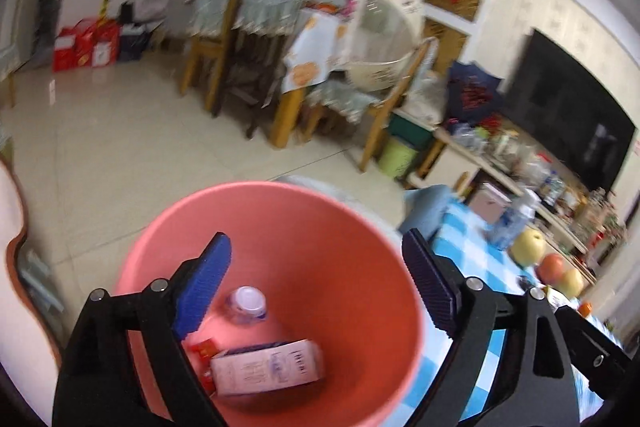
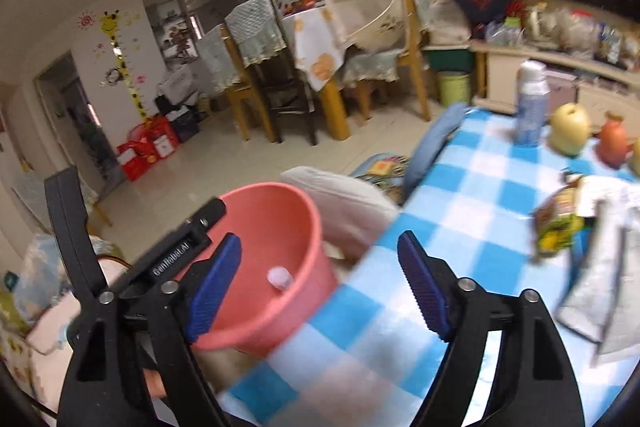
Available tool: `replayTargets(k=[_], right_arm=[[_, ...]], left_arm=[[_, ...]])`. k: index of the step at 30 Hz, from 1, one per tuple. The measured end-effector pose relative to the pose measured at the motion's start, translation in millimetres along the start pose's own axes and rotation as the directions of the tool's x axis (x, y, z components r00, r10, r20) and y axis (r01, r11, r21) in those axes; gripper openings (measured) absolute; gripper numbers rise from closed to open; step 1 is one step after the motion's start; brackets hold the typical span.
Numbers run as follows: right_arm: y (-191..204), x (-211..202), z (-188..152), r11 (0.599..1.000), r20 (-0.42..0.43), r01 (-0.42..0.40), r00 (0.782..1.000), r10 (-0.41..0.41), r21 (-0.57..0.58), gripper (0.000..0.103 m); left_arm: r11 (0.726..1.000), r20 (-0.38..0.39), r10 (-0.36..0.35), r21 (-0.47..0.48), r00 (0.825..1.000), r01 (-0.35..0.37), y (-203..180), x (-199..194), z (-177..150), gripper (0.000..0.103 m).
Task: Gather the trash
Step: 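Return both tools from the bucket to the table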
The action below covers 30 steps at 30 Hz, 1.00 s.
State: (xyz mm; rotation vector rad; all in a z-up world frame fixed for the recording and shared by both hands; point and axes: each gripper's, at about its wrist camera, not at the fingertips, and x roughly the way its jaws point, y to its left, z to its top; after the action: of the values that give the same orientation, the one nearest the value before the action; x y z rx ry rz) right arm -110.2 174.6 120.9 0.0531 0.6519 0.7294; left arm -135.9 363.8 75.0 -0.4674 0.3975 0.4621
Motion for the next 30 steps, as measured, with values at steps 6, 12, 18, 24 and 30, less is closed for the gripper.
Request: replayTargets(k=[6,12,18,24,30], right_arm=[[-28,-38,-19,0.992,0.011,0.119,0.993,-0.118,-0.035,0.089],[-62,-68,-35,0.98,0.009,0.2,0.98,-0.199,-0.014,0.09],[-90,-95,-52,0.968,0.024,0.25,0.968,-0.251,0.015,0.09],[-117,-115,-64,0.959,0.031,0.28,0.959,-0.281,0.044,0.09],[-149,-133,-74,0.949,0.028,0.301,0.952,-0.305,0.088,0.09]], left_arm=[[0.99,0.009,-0.101,0.098,0.995,0.099,-33,-9,-13,0.091],[0.976,-0.025,-0.132,0.171,0.991,0.134,-69,-16,-28,0.091],[0.953,-0.093,-0.169,0.238,0.981,0.186,-101,-19,-47,0.091],[0.933,-0.102,-0.195,0.286,0.975,0.217,-130,-25,-65,0.091],[0.904,-0.138,-0.207,0.353,0.969,0.243,-163,-27,-82,0.091]])
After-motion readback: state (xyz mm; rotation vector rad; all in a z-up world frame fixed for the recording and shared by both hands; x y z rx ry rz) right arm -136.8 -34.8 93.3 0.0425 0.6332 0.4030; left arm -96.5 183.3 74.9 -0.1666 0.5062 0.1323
